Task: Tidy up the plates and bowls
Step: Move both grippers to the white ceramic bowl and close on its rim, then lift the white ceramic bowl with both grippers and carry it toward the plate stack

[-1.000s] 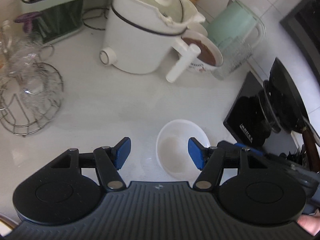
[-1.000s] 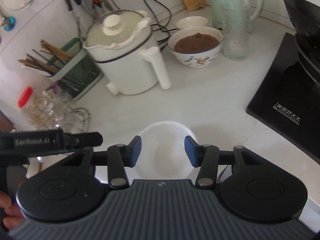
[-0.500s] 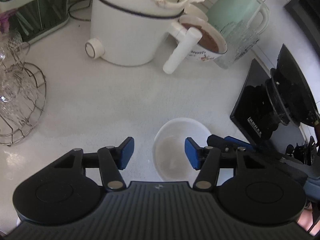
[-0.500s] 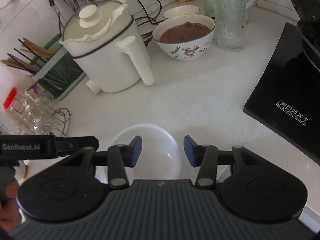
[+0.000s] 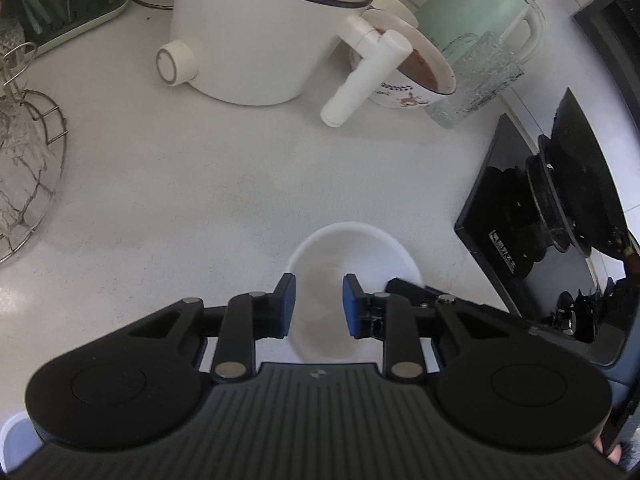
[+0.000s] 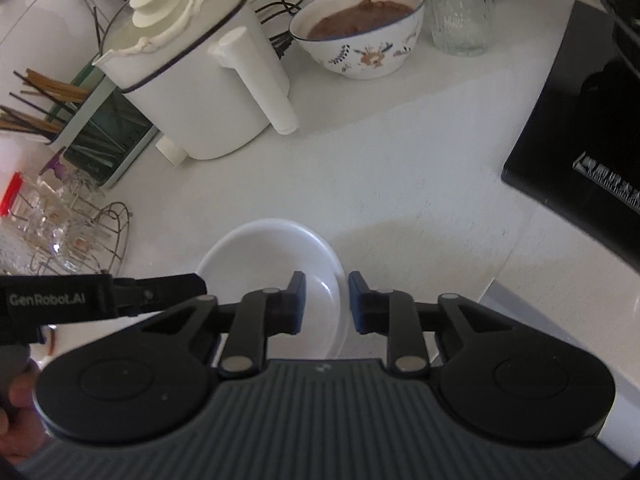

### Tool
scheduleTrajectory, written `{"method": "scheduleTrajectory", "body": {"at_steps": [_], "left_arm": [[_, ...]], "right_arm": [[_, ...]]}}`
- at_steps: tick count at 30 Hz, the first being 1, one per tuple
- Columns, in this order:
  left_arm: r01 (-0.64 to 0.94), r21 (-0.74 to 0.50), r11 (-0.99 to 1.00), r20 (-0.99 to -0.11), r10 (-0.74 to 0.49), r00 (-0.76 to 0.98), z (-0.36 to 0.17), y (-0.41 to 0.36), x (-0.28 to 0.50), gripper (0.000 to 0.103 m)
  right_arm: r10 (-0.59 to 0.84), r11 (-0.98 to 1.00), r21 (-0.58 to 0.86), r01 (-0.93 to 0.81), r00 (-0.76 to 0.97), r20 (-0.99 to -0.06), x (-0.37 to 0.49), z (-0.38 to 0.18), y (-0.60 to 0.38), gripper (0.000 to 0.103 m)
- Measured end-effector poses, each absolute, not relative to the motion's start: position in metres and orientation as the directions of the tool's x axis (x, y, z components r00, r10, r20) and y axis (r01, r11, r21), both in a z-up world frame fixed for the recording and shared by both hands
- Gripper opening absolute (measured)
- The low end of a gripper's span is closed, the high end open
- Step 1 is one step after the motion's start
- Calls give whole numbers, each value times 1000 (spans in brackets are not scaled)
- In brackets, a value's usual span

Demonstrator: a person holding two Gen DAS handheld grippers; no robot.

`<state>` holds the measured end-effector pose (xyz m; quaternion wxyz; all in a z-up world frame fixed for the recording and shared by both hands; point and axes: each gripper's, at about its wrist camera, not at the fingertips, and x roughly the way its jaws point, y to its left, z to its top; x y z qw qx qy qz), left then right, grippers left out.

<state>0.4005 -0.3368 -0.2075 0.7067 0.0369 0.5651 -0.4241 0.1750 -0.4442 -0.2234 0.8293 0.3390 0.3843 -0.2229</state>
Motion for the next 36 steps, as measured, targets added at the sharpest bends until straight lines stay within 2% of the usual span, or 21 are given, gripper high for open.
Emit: {"method": "scheduleTrajectory", "body": {"at_steps": [6, 12, 14, 19, 21, 24, 27, 28, 29, 36], "left_arm": [[627, -451, 636, -822, -569, -14, -204, -332, 400, 30], [612, -426, 666, -823, -566, 44, -193, -314, 400, 30], [613, -402, 680, -828, -556, 74, -189, -308, 401, 32], [600, -391, 698, -838, -539, 81, -193, -298, 409, 40], [586, -403, 703, -842, -535, 63, -203, -298, 412, 41], [562, -420, 713, -848, -528, 37, -220, -299, 412, 40], [560, -422, 713, -850, -525, 28, -229, -302, 408, 34], [562, -421, 712, -850, -526, 29, -230, -302, 407, 27], [560, -415, 717, -854, -520, 32, -230, -302, 406, 24], [555, -405, 727, -857, -513, 46, -215, -295, 404, 20]], "right_arm": [[-79, 670, 420, 612, 622, -779, 176, -221, -436, 25], [-86, 671, 411, 617, 616, -783, 176, -220, -431, 25], [-76, 666, 420, 617, 615, -784, 175, -222, -432, 21], [-74, 665, 430, 611, 626, -776, 172, -223, -435, 19], [-67, 662, 434, 611, 625, -778, 173, -225, -436, 18], [-49, 655, 449, 608, 626, -778, 175, -229, -436, 12], [-44, 657, 450, 605, 627, -778, 176, -231, -432, 9], [-41, 657, 452, 603, 627, -778, 176, -230, -432, 9], [-40, 657, 453, 603, 628, -777, 177, -229, -431, 9], [-30, 639, 477, 603, 640, -768, 177, -220, -430, 9]]}}
